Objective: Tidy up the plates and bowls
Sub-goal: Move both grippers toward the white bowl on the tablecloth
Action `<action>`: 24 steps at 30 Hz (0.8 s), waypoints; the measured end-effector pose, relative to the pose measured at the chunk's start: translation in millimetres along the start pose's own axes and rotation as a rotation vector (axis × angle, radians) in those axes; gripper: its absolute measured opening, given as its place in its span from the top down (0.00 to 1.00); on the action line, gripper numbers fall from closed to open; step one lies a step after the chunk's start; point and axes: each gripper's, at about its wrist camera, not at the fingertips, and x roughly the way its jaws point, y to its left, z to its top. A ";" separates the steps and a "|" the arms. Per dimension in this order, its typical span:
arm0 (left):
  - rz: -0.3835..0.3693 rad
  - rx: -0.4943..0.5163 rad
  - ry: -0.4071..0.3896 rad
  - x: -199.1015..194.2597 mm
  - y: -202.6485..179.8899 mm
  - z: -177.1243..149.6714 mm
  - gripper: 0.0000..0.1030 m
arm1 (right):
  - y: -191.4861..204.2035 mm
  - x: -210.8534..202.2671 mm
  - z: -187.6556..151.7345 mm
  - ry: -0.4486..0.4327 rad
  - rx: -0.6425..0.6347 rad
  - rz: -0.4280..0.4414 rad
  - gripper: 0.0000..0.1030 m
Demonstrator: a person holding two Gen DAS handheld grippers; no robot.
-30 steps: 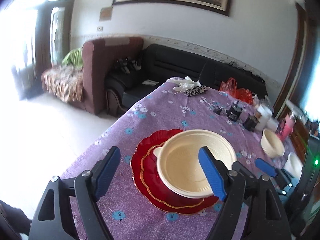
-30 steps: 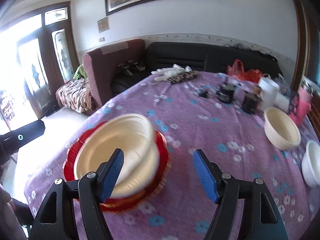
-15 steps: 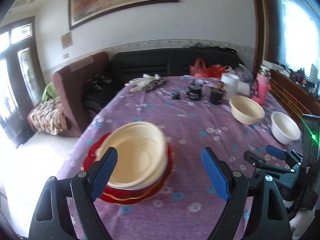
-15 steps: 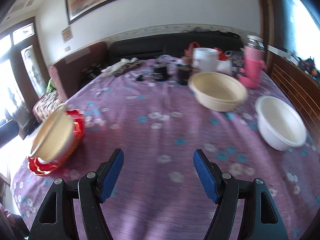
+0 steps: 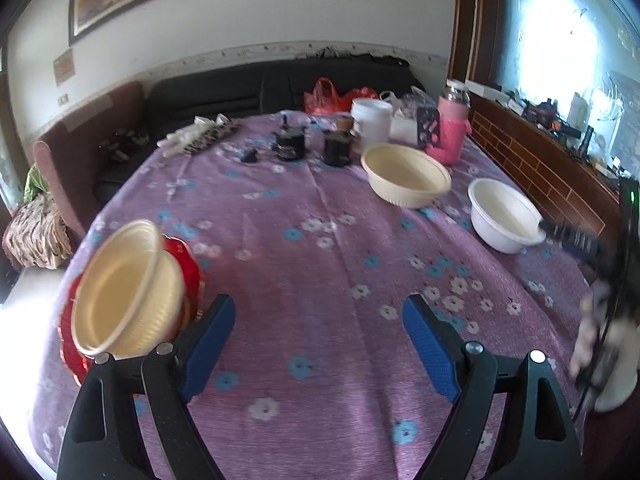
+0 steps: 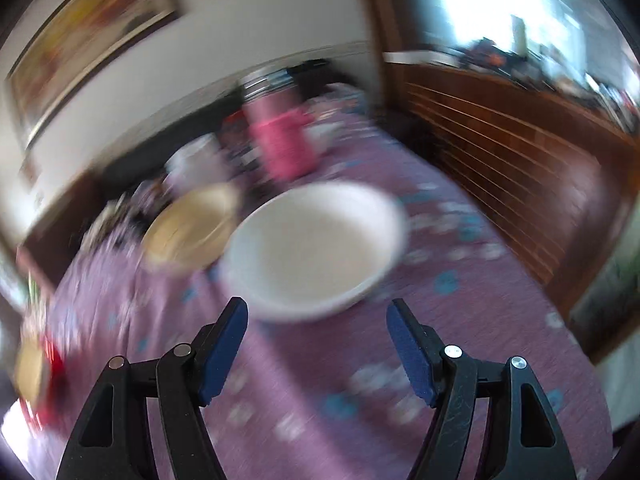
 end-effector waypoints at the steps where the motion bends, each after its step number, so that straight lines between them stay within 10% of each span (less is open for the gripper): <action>1: -0.004 0.001 0.006 1.6 -2.0 0.0 0.17 | -11.8 5.5 8.8 0.000 0.048 -0.008 0.26; 6: 0.008 0.016 0.013 6.3 -8.6 2.6 0.17 | -41.5 42.7 35.6 0.014 0.174 -0.050 0.30; 11: 0.022 0.010 0.027 13.4 -8.4 5.9 0.17 | -37.6 87.0 39.0 0.085 0.164 -0.045 0.86; 20: -0.027 -0.070 0.086 34.5 -2.2 11.5 0.17 | -11.4 93.1 22.5 0.162 0.052 0.160 0.92; 24: -0.028 -0.073 0.098 39.9 -3.7 10.9 0.17 | 31.7 93.7 3.2 0.299 -0.073 0.420 0.92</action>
